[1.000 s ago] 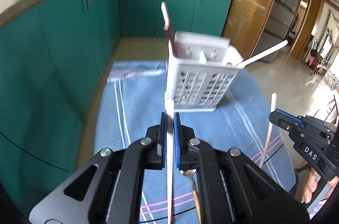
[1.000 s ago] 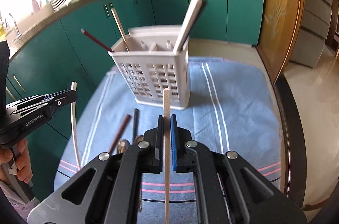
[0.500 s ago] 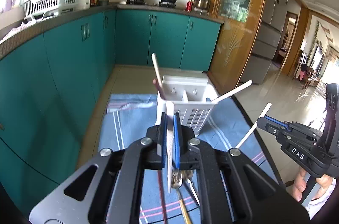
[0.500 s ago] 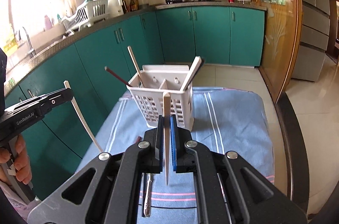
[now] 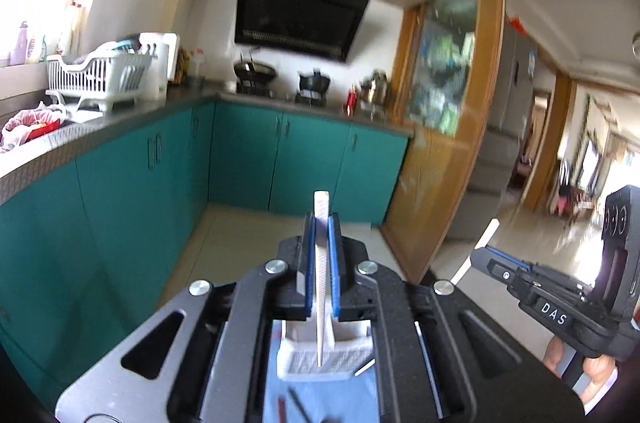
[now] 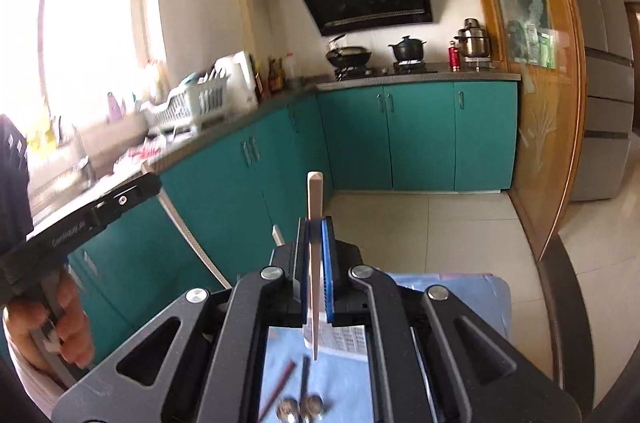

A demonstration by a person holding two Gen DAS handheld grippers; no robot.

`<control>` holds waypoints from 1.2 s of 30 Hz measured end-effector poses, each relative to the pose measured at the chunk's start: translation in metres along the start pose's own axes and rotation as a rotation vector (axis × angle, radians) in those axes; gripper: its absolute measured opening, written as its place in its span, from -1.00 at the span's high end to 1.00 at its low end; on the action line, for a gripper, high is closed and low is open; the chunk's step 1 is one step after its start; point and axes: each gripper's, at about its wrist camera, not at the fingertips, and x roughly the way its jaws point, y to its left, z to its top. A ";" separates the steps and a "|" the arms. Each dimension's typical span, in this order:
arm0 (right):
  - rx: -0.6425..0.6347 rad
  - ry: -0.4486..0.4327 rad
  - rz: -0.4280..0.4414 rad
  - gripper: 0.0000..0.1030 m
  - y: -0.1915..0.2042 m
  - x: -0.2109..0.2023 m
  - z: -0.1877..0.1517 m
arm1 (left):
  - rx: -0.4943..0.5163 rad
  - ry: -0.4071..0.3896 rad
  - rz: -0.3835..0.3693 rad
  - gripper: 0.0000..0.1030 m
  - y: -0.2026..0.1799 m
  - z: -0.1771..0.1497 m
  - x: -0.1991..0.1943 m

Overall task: Organize utensils
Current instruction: 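Carry both chopsticks into the white basket while both tools open to release them, then move both open tools back down toward the two spoons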

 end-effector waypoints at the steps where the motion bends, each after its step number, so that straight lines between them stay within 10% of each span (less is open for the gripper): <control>1: 0.008 -0.017 -0.015 0.87 -0.002 0.003 0.008 | -0.013 -0.029 0.005 0.88 0.001 0.004 0.005; 6: 0.049 -0.119 -0.092 0.87 -0.014 0.016 0.022 | -0.090 -0.051 0.077 0.88 0.010 -0.003 0.045; 17: 0.043 0.008 -0.153 0.87 -0.023 0.082 -0.040 | -0.071 0.075 0.191 0.86 0.031 -0.078 0.093; 21: 0.046 0.032 -0.160 0.82 -0.022 0.081 -0.050 | -0.053 0.071 0.213 0.79 0.035 -0.086 0.084; 25: 0.022 -0.003 -0.186 0.30 -0.018 0.061 -0.053 | -0.062 0.041 0.201 0.23 0.039 -0.086 0.064; 32: -0.048 -0.065 -0.121 0.28 0.001 -0.013 -0.062 | -0.055 0.005 0.223 -0.01 0.050 -0.098 -0.014; 36: -0.051 0.028 -0.024 0.28 0.000 -0.041 -0.103 | -0.042 0.142 0.302 -0.12 0.072 -0.143 -0.029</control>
